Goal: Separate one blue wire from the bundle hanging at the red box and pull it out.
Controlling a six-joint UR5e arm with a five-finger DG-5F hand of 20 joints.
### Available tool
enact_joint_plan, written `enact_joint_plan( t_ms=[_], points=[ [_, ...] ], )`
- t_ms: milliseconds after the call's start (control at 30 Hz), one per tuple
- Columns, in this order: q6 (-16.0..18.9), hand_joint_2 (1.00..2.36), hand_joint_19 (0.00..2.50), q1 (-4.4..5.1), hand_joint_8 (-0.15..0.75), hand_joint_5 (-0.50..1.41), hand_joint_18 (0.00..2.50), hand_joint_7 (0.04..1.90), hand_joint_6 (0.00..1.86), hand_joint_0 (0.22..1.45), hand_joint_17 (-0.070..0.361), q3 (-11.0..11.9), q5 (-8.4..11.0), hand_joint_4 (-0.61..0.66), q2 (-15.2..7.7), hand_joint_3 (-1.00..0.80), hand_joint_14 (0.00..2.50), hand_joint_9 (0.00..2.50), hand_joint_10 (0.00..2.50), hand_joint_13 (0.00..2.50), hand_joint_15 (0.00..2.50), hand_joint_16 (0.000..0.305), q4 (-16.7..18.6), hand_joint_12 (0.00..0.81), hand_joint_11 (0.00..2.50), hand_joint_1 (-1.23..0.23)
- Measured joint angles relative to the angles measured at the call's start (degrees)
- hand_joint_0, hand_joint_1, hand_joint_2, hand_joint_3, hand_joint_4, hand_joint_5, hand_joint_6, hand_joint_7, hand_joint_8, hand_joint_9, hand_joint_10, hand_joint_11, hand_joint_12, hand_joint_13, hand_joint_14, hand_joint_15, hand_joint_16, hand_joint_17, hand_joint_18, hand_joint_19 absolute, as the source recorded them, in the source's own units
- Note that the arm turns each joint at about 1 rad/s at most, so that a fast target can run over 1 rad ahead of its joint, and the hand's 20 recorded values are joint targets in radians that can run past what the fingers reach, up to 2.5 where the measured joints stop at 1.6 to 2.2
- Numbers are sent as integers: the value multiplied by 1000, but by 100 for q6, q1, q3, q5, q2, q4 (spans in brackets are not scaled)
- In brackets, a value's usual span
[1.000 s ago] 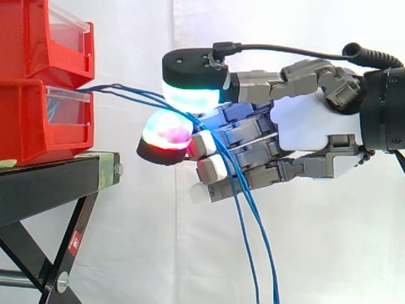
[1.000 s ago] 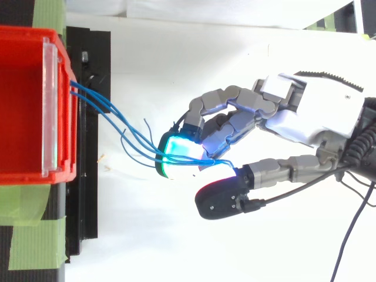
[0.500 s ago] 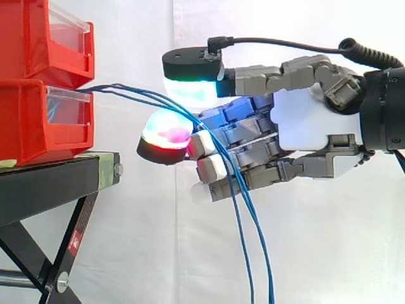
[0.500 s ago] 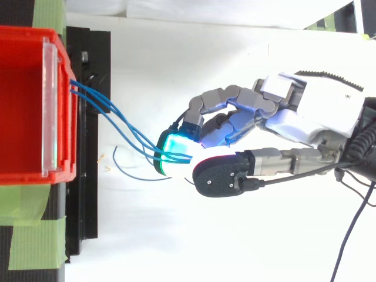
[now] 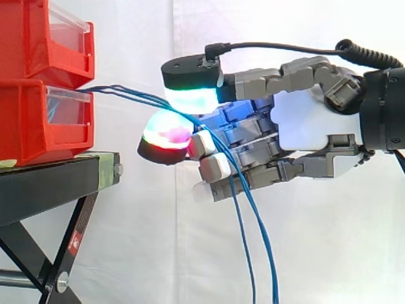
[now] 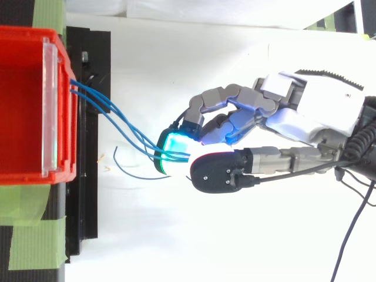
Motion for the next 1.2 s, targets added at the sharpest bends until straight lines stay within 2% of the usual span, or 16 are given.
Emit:
enact_joint_plan(
  t_ms=[267,467,533,600,800,933,1067,1200],
  points=[
    [-14,1022,490,3,326,-246,606,1036,849,738,68,0,-6,251,0,-240,25,789,14,1069,1232,30,7,347,1320,-935],
    [-14,1017,484,3,322,-251,589,1035,849,748,69,0,-7,251,1,-298,25,756,15,1052,1241,31,8,343,1321,-954],
    [-14,1016,489,2,322,-250,596,1020,849,714,69,0,-7,253,2,-313,26,756,15,1054,1237,31,7,343,1330,-922],
    [-14,1012,534,1,331,-250,585,1025,846,606,70,0,-7,256,2,-361,24,780,14,1068,1256,31,7,344,1312,-799],
    [-14,1012,558,1,344,-246,587,1029,843,548,76,0,-13,268,-1,-357,21,811,14,1094,1252,34,3,357,1301,-691],
    [-15,1012,559,0,346,-244,592,1023,842,549,78,0,-7,267,0,-351,21,818,15,1095,1242,35,0,352,1290,-656],
    [-26,1021,570,2,339,-238,621,1006,850,622,73,0,-5,259,-1,-249,22,854,14,1120,1256,33,1,340,1279,-615],
    [-44,1026,572,3,341,-237,637,986,860,627,73,0,-6,254,-1,-152,23,872,13,1127,1262,32,6,336,1296,-609]
  ],
)
